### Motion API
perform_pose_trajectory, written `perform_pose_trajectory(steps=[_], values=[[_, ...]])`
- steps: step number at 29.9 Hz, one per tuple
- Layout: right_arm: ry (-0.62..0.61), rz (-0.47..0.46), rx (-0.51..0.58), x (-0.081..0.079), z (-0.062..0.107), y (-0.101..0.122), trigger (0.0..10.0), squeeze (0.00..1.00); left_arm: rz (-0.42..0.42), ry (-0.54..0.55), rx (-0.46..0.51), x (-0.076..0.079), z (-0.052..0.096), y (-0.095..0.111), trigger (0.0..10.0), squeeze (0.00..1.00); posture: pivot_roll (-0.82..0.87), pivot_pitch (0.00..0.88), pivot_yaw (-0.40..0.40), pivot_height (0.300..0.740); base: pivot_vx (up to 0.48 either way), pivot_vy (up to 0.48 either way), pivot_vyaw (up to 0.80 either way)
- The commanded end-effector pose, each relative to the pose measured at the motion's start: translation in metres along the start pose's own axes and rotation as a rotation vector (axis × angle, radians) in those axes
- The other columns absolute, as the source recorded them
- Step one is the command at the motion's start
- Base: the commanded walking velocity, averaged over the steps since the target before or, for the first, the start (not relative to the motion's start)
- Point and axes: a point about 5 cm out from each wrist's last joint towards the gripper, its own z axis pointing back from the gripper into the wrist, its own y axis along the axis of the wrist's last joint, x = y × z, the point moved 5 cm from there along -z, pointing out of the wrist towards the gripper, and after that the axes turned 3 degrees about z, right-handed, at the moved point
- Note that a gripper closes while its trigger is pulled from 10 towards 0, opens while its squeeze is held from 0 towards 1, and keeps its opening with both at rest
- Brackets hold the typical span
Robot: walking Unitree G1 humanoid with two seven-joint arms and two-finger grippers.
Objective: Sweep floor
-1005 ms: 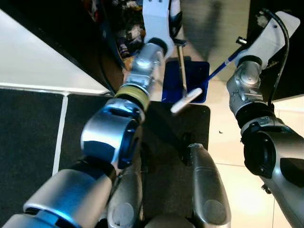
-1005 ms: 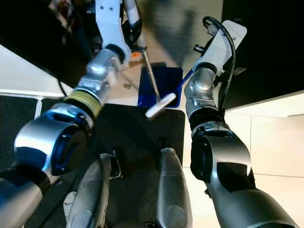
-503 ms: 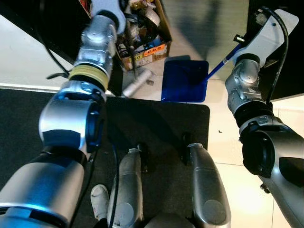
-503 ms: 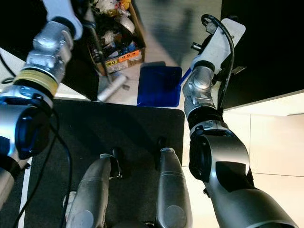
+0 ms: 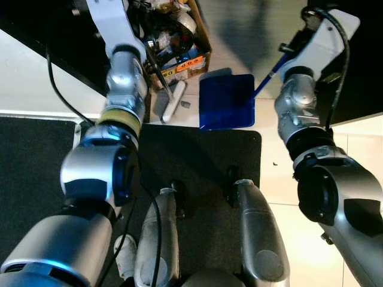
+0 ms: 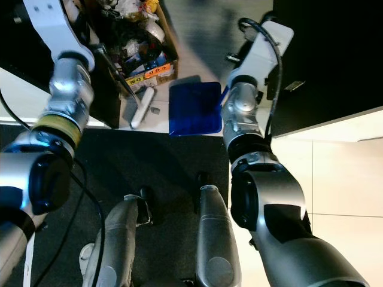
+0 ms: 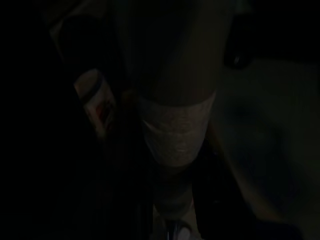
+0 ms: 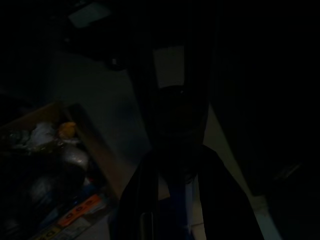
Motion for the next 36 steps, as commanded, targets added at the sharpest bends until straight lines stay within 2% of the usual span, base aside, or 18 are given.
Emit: perform_pose_trajectory(steps=[1, 3, 5, 8, 11, 13, 15, 17, 19, 20, 22, 24, 25, 29, 32, 34, 36], values=[[0.030, 0.024, -0.194, -0.002, 0.020, -0.054, 10.0, 0.00, -0.042, 0.014, -0.126, -0.001, 0.014, -0.039, 10.0, 0.00, -0.10, 0.584, 0.033, 0.740, 0.000, 0.000, 0.00], [0.031, 0.023, -0.192, -0.003, 0.021, -0.054, 10.0, 0.00, -0.059, 0.009, -0.148, 0.002, 0.017, -0.045, 10.0, 0.00, -0.10, 0.585, 0.034, 0.740, 0.000, 0.000, 0.00], [0.031, 0.023, -0.187, -0.002, 0.022, -0.055, 10.0, 0.00, -0.127, 0.018, -0.179, 0.011, 0.023, -0.055, 10.0, 0.00, -0.10, 0.589, 0.041, 0.740, 0.000, 0.000, 0.00], [0.020, 0.023, -0.189, 0.002, 0.023, -0.057, 10.0, 0.00, -0.152, 0.024, -0.175, 0.020, 0.025, -0.056, 10.0, 0.00, -0.10, 0.591, 0.046, 0.740, 0.000, 0.000, 0.00], [0.001, 0.020, -0.199, 0.009, 0.024, -0.060, 10.0, 0.00, -0.034, 0.017, -0.131, 0.045, 0.021, -0.038, 10.0, 0.00, -0.10, 0.589, 0.046, 0.740, 0.000, 0.000, 0.00], [0.001, 0.020, -0.199, 0.009, 0.024, -0.060, 10.0, 0.00, -0.034, 0.017, -0.131, 0.045, 0.021, -0.038, 10.0, 0.00, -0.10, 0.589, 0.046, 0.740, 0.000, 0.000, 0.00], [-0.009, 0.021, -0.209, 0.013, 0.025, -0.063, 10.0, 0.00, 0.110, -0.019, -0.115, 0.067, 0.018, -0.022, 10.0, 0.00, -0.09, 0.585, 0.042, 0.740, 0.000, 0.000, 0.00], [-0.009, 0.021, -0.209, 0.013, 0.025, -0.063, 10.0, 0.00, 0.110, -0.019, -0.115, 0.067, 0.018, -0.022, 10.0, 0.00, -0.09, 0.585, 0.042, 0.740, 0.000, 0.000, 0.00], [-0.018, 0.023, -0.223, 0.017, 0.026, -0.066, 10.0, 0.00, 0.268, -0.093, -0.068, 0.099, 0.015, 0.007, 10.0, 0.00, -0.09, 0.580, 0.037, 0.740, 0.000, 0.000, 0.00], [-0.020, 0.024, -0.227, 0.018, 0.026, -0.067, 10.0, 0.00, 0.320, -0.117, -0.051, 0.109, 0.014, 0.017, 10.0, 0.00, -0.09, 0.580, 0.037, 0.740, 0.000, 0.000, 0.00], [-0.020, 0.024, -0.227, 0.018, 0.026, -0.067, 10.0, 0.00, 0.320, -0.117, -0.051, 0.109, 0.014, 0.017, 10.0, 0.00, -0.09, 0.580, 0.037, 0.740, 0.000, 0.000, 0.00], [-0.020, 0.026, -0.231, 0.018, 0.026, -0.068, 10.0, 0.00, 0.415, -0.154, -0.025, 0.123, 0.012, 0.036, 10.0, 0.00, -0.09, 0.573, 0.036, 0.740, 0.000, 0.000, 0.00], [-0.020, 0.026, -0.231, 0.018, 0.026, -0.068, 10.0, 0.00, 0.415, -0.154, -0.025, 0.123, 0.012, 0.036, 10.0, 0.00, -0.09, 0.573, 0.036, 0.740, 0.000, 0.000, 0.00], [-0.022, 0.028, -0.237, 0.019, 0.026, -0.069, 10.0, 0.00, 0.499, -0.146, -0.001, 0.124, 0.007, 0.055, 10.0, 0.00, -0.08, 0.565, 0.034, 0.740, 0.000, 0.000, 0.00], [-0.022, 0.029, -0.241, 0.019, 0.027, -0.070, 10.0, 0.00, 0.501, -0.136, 0.005, 0.120, 0.004, 0.059, 10.0, 0.00, -0.08, 0.558, 0.031, 0.740, 0.000, 0.000, 0.00], [-0.023, 0.029, -0.246, 0.020, 0.027, -0.070, 10.0, 0.00, 0.453, -0.139, 0.014, 0.115, 0.001, 0.061, 10.0, 0.00, -0.07, 0.552, 0.029, 0.740, 0.000, 0.000, 0.00], [-0.042, 0.002, -0.260, 0.023, 0.027, -0.072, 10.0, 0.00, 0.328, -0.176, 0.048, 0.108, -0.003, 0.066, 10.0, 0.00, -0.04, 0.529, 0.034, 0.740, 0.000, 0.000, 0.00]])
